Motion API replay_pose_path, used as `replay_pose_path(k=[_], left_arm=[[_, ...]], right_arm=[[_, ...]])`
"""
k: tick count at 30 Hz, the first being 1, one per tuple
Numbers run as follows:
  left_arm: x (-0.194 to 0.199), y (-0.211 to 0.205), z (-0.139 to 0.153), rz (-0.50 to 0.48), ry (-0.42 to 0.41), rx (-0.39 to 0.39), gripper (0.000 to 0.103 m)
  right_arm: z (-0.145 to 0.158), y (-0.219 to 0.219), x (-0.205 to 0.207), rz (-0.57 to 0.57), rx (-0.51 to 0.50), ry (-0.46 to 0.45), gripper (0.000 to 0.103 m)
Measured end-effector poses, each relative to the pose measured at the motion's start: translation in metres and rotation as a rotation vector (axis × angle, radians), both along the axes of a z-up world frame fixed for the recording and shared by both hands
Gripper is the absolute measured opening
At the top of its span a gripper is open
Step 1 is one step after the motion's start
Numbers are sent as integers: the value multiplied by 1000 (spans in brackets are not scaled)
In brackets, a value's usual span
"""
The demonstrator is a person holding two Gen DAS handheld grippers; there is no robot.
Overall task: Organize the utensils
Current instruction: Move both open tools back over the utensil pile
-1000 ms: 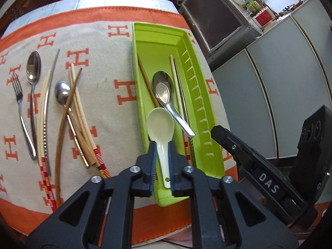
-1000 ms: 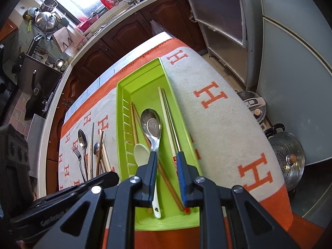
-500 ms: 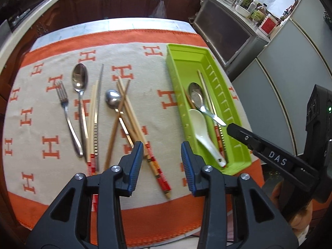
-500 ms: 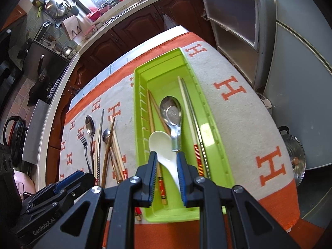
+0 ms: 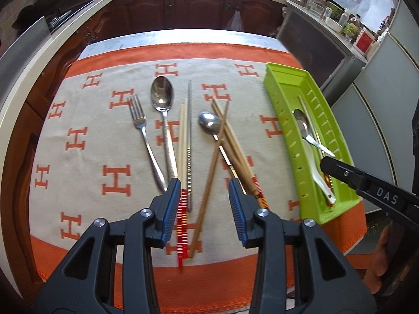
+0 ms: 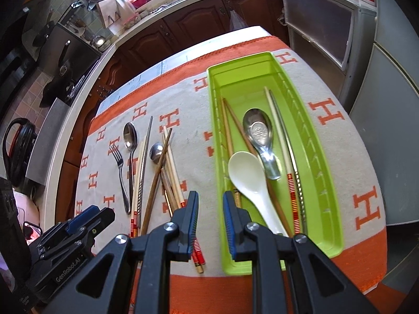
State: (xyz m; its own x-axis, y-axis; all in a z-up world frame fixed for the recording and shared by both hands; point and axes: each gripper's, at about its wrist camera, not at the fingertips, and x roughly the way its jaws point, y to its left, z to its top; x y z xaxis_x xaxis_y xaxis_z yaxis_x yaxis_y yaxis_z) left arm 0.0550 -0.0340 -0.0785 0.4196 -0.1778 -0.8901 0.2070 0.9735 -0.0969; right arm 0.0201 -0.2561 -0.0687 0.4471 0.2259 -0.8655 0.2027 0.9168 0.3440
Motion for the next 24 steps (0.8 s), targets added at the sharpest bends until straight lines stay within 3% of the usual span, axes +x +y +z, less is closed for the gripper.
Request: replay_pose_path(k=[14,24], left_arm=[[11,62,-29,109,37,18,34],[34,103,-50,182,93,-32,34]], right_arm=[[-7,42,19,77,-43,37,19],[-18,67,44,140,-27,64,19]])
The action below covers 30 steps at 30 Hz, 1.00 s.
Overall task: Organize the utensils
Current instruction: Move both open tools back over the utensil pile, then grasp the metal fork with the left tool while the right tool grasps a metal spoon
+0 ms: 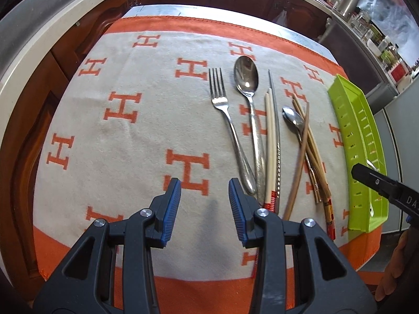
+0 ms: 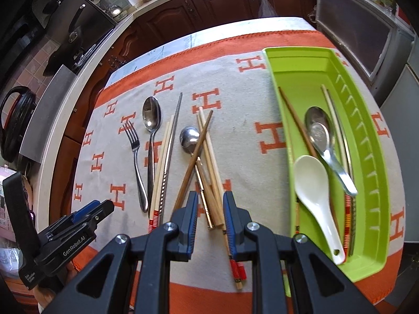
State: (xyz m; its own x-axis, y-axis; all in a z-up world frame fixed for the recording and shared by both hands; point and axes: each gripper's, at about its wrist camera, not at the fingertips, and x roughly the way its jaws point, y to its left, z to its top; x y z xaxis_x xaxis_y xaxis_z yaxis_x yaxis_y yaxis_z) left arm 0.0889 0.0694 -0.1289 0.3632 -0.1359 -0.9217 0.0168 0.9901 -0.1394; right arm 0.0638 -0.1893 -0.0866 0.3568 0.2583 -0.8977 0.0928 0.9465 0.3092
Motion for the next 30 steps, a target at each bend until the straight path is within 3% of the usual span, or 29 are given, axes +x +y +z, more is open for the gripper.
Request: replay_pose_path(k=[4,13,22,25,27,29,30], left_arm=[[18,9,-12,29,33,-48,34],[58,-8,-29,28,57,-58,34],[81,-43,-35,24,22,65,33],[85,-57,-37,14,1,147,33],[85,-62,-37,8,-14,158,25],[84,-67,-37,-10,-21,164,6],[83,-67,-37,-13,-23,168,5]], right_arm=[[-4,12,11,27,13,6,19],[-10,31,22,76,32,17,19],[-17,28,19,75,36,26,19],[-18,24,17,69,38,26,19],[-18,23,16,66,34,23,19],[-18,23,15,69,31,20,19],[-18,24,15,73,28,19,19]])
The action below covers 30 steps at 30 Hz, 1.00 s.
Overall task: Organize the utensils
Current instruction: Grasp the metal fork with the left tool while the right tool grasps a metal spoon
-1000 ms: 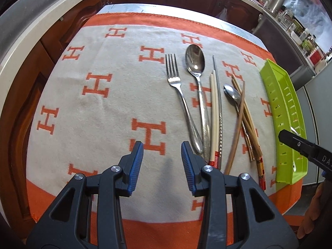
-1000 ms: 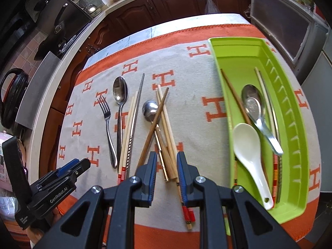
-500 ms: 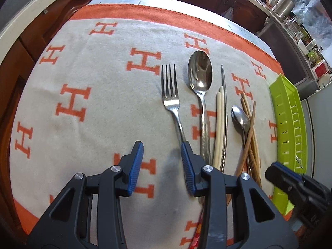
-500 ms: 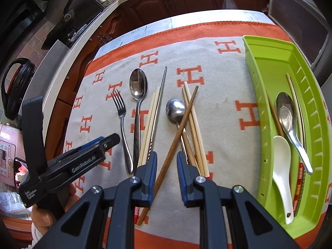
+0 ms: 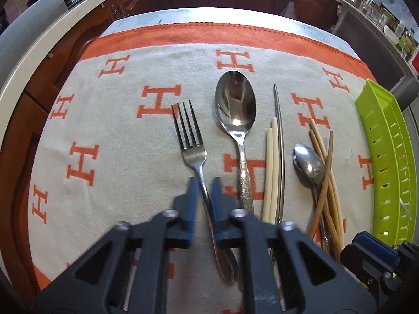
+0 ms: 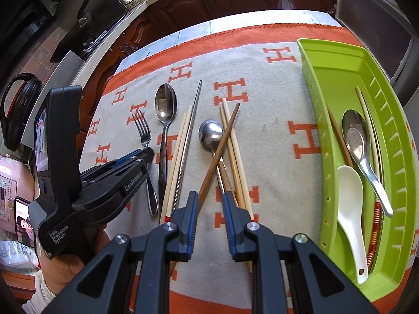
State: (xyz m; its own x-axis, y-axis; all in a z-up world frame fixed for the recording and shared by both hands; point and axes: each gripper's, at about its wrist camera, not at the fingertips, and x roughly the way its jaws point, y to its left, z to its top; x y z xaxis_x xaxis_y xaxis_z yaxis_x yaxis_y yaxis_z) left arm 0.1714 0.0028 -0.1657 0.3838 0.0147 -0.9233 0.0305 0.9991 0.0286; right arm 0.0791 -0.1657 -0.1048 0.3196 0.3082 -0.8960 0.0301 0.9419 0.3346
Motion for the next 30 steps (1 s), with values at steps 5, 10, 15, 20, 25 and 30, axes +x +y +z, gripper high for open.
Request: replay_pose_path(k=[5,10,15,20,25,30], left_arm=[[-5,20,1,38,5,-117,2],[-19,50,5,75,14,-188,2],[-38,75,13,95,3,-218,2],[-48,94,20,113,-18,-238,2],[-52,105,26,119,-36,-257,2],[-53,114,26,123,-37,-281,2]], right_arm=[[1,9,4,39,-2,-15,19],[2,24,20,94,44,-42,19],[-4,38,49,123,130,-34,19],[-21,50,81,121,201,33,19],[-35,58,94,97,187,85,19],[-42,63,99,97,151,95,19]])
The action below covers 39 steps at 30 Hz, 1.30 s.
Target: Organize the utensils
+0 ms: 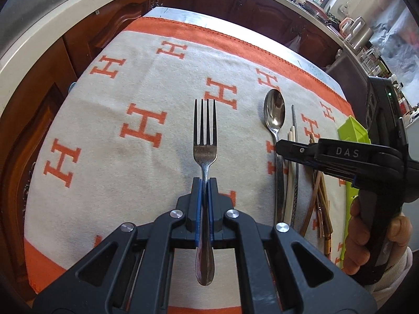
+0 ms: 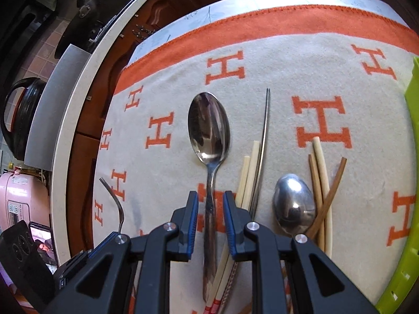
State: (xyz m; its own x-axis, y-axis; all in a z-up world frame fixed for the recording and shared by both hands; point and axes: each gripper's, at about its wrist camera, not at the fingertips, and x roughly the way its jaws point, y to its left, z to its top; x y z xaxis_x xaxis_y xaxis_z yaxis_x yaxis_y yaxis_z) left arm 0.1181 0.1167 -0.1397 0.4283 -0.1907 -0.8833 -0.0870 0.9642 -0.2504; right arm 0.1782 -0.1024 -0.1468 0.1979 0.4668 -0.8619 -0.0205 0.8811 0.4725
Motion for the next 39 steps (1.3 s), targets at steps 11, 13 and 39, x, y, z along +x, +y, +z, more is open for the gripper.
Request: replay_pose_path(k=[11,13,39], left_arm=[[-1,8,-5,12,7,-42,2],[-1,9,-5,14,4,-45,2],[-5,10,-3,5,6,-45,2]], right_arm=[[10,35,-2,72,-227,-75,5],[14,43,-4,91,-263,-99,4],[25,54,-32,146,-269,-176,1]])
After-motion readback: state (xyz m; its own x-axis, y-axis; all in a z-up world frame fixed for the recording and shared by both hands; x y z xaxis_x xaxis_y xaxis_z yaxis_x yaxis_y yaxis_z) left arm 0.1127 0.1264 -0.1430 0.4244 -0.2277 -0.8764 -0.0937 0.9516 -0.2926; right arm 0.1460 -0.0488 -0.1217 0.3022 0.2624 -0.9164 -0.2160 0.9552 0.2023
